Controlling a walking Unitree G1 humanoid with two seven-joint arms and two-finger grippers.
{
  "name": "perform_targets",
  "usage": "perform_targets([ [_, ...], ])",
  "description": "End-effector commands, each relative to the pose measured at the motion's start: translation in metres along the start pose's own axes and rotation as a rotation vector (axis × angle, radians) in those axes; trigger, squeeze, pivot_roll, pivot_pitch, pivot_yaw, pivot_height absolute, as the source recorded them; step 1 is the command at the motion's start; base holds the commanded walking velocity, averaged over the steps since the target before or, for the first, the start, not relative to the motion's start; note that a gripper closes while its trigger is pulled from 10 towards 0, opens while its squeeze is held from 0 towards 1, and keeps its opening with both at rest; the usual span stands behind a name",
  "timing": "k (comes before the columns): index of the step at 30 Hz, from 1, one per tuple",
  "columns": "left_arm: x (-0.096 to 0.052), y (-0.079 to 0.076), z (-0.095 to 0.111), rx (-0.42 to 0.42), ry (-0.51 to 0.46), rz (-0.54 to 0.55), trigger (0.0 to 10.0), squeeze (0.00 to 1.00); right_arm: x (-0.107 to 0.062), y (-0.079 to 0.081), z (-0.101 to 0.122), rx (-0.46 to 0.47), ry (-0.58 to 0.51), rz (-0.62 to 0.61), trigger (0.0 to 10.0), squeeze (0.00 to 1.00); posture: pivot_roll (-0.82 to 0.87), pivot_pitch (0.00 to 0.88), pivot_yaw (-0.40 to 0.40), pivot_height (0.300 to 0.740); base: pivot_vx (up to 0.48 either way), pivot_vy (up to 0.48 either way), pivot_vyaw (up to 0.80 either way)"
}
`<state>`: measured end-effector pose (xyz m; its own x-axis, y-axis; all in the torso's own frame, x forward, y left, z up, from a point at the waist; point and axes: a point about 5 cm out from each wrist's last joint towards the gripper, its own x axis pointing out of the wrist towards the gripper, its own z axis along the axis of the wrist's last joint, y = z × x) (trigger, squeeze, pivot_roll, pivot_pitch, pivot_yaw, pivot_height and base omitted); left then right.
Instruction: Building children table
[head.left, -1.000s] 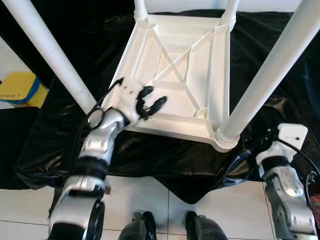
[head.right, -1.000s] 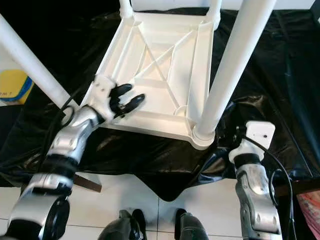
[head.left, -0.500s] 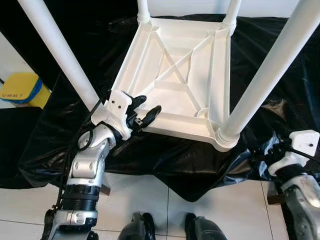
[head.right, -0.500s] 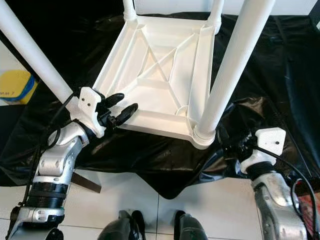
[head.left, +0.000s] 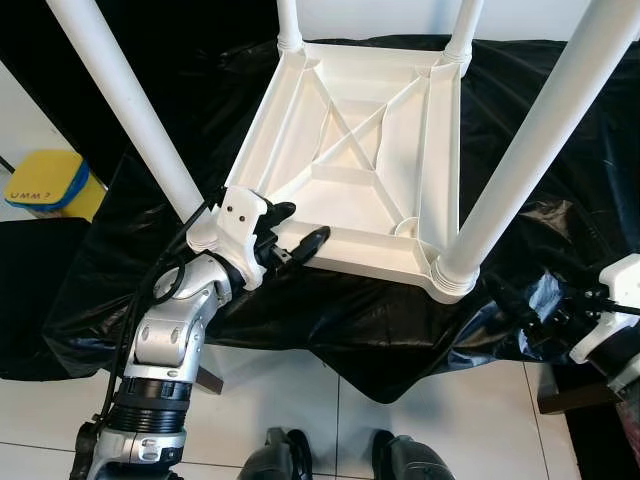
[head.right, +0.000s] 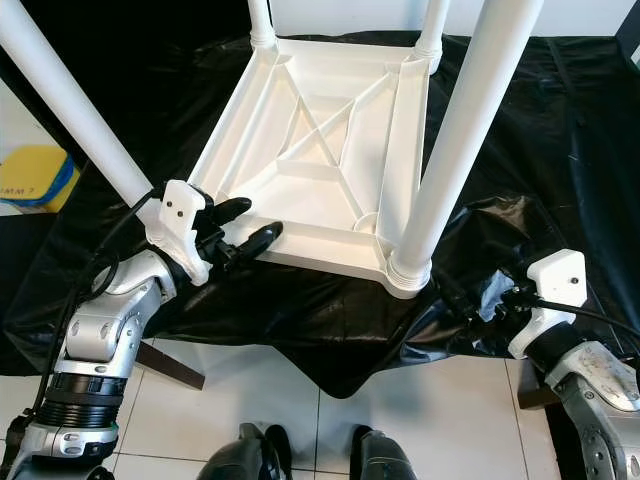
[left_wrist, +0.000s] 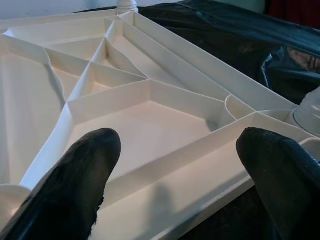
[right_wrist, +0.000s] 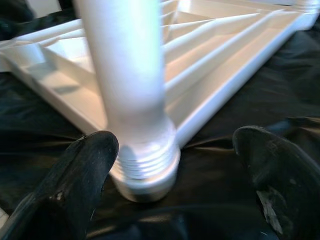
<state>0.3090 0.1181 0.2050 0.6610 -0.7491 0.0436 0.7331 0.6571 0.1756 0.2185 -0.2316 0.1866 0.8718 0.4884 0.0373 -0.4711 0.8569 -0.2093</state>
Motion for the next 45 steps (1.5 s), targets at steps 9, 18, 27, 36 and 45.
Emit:
perform_targets([
  [9, 0.009, -0.018, 0.002, 0.047, 0.003, -0.118, 10.0, 0.0, 0.026, 0.009, -0.005, 0.033, -0.01, 0.123, 10.0, 0.0, -0.14, 0.139, 0.054, 0.74, 0.0, 0.0, 0.0],
  [18, 0.026, -0.044, 0.005, 0.002, -0.02, -0.201, 10.0, 0.0, 0.064, 0.018, -0.014, 0.037, -0.055, 0.098, 10.0, 0.0, -0.13, 0.137, 0.058, 0.74, 0.0, 0.0, 0.0],
  [27, 0.031, -0.06, -0.007, 0.049, 0.011, -0.25, 10.0, 0.0, 0.074, 0.014, -0.022, 0.062, -0.054, 0.049, 0.0, 0.0, -0.13, 0.131, 0.038, 0.74, 0.0, 0.0, 0.0],
  [36, 0.034, -0.067, -0.013, 0.054, 0.017, -0.219, 10.0, 0.0, 0.08, 0.02, -0.038, 0.087, -0.007, -0.109, 3.9, 0.0, -0.13, 0.11, 0.025, 0.74, 0.0, 0.0, 0.0],
  [45, 0.033, -0.068, -0.022, -0.004, 0.043, -0.184, 10.0, 0.0, 0.08, 0.03, -0.052, 0.182, 0.043, -0.344, 10.0, 0.0, -0.13, 0.083, 0.02, 0.74, 0.0, 0.0, 0.0],
])
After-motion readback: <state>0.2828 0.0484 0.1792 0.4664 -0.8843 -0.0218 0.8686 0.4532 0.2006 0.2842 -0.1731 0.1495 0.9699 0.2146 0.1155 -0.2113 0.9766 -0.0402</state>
